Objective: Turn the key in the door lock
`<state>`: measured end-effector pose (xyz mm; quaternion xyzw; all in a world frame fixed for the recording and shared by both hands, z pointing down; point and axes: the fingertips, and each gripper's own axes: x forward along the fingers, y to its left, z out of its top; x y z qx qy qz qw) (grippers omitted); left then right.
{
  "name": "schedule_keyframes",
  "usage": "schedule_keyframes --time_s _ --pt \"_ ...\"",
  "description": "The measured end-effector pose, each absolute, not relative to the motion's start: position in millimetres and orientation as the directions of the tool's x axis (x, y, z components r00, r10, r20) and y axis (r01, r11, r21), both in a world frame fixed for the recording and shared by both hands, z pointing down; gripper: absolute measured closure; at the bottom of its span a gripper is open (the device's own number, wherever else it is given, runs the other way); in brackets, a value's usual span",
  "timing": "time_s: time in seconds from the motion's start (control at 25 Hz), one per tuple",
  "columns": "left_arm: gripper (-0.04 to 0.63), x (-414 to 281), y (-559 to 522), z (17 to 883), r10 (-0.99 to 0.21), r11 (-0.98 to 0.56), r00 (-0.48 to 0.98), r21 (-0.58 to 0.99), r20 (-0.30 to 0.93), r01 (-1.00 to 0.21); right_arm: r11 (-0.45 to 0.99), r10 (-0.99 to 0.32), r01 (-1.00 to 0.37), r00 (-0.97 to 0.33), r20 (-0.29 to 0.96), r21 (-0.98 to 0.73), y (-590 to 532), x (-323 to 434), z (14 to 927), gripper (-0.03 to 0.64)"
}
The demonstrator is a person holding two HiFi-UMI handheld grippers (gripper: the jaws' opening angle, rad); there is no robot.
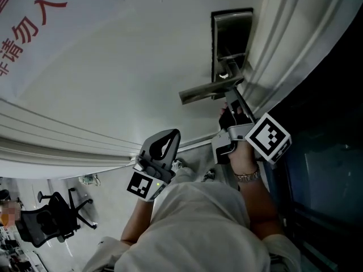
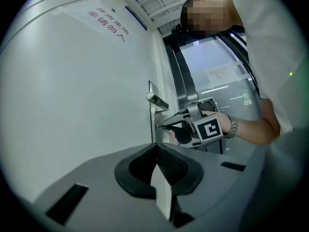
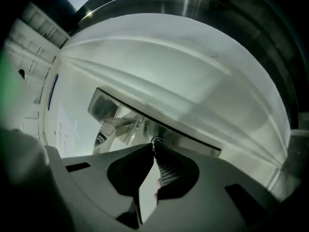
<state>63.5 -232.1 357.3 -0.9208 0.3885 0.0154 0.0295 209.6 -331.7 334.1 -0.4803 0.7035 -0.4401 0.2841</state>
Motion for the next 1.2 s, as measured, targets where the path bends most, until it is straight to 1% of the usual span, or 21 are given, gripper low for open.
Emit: schedule_keyframes --time_s 0.08,0.12,0.16,0.2,0.24,0.28,0.32,0.4,0.48,0.56,0.64,0.72,0.8,0.96,1.0,1.04,1.08,1.16,1.2 --pt "0.589 64 -232 356 -0.712 -0.698 0.700 -0.046 -0.055 -0.714 0.145 -0.922 -0.356 -0.386 0.004 -0.923 -332 210 334 0.598" --pt "0.589 64 -232 356 -0.712 -0.699 0.700 -0.044 -0.053 -0.714 0.171 -0.917 -0.350 -0.400 -0.018 -0.921 -333 210 331 0.594" --pt "0.589 64 -231 356 -0.712 -0.699 0.700 -0.042 -0.051 -0.714 0.214 -0.907 -0.373 -0.419 -0.042 -0.903 -333 208 328 0.592" --pt "0.589 63 -231 357 -0.713 -0.699 0.700 -0.039 -0.047 -0.714 0.260 -0.898 -0.430 -0.438 -0.052 -0.865 -333 207 326 0.592" --pt "0.589 62 -231 358 -0.713 -0.698 0.700 -0.038 -0.044 -0.715 0.297 -0.892 -0.515 -0.450 -0.041 -0.804 -331 206 325 0.564" --pt "0.589 60 -230 358 -0.713 -0.698 0.699 -0.038 -0.042 -0.715 0.326 -0.892 -0.616 -0.453 -0.016 -0.717 -329 206 324 0.492" --pt "0.589 59 -230 359 -0.714 -0.698 0.699 -0.038 -0.039 -0.715 0.350 -0.895 -0.717 -0.446 0.012 -0.603 -328 207 322 0.453" --pt "0.589 57 -231 361 -0.717 -0.696 0.697 -0.035 -0.037 -0.718 0.382 -0.904 -0.868 -0.422 0.067 -0.316 -326 207 319 0.439" --pt "0.589 55 -230 362 -0.720 -0.692 0.693 -0.029 -0.036 -0.721 0.408 -0.905 -0.913 -0.408 0.123 -0.026 -325 203 319 0.439" --pt "0.589 54 -228 363 -0.722 -0.691 0.691 -0.026 -0.036 -0.723 0.421 -0.904 -0.878 -0.386 0.184 0.228 -324 198 323 0.439" --pt "0.589 54 -227 363 -0.722 -0.690 0.690 -0.025 -0.037 -0.723 0.394 -0.919 -0.789 -0.328 0.220 0.471 -324 196 327 0.439" --pt "0.589 53 -226 363 -0.725 -0.687 0.688 -0.024 -0.041 -0.726 0.328 -0.944 -0.657 -0.259 0.206 0.679 -324 196 327 0.439" --pt "0.589 52 -225 363 -0.728 -0.684 0.684 -0.023 -0.042 -0.729 0.256 -0.962 -0.519 -0.218 0.163 0.816 -325 192 325 0.439" --pt "0.589 49 -222 364 -0.736 -0.676 0.676 -0.025 -0.042 -0.737 0.192 -0.971 -0.342 -0.202 0.127 0.920 -327 186 327 0.440" --pt "0.589 47 -222 364 -0.739 -0.673 0.673 -0.024 -0.041 -0.740 0.183 -0.972 -0.304 -0.201 0.125 0.935 -328 185 328 0.446" --pt "0.589 46 -222 365 -0.742 -0.669 0.669 -0.021 -0.040 -0.743 0.177 -0.972 -0.272 -0.202 0.124 0.946 -329 184 330 0.466" --pt "0.589 45 -222 365 -0.745 -0.666 0.666 -0.018 -0.041 -0.746 0.173 -0.971 -0.252 -0.204 0.122 0.952 -330 183 332 0.497" --pt "0.589 43 -221 366 -0.747 -0.663 0.663 -0.014 -0.044 -0.749 0.164 -0.971 -0.257 -0.212 0.110 0.952 -331 183 333 0.503" --pt "0.589 42 -221 366 -0.745 -0.665 0.665 -0.014 -0.048 -0.747 0.166 -0.970 -0.289 -0.220 0.103 0.943 -331 183 333 0.505"
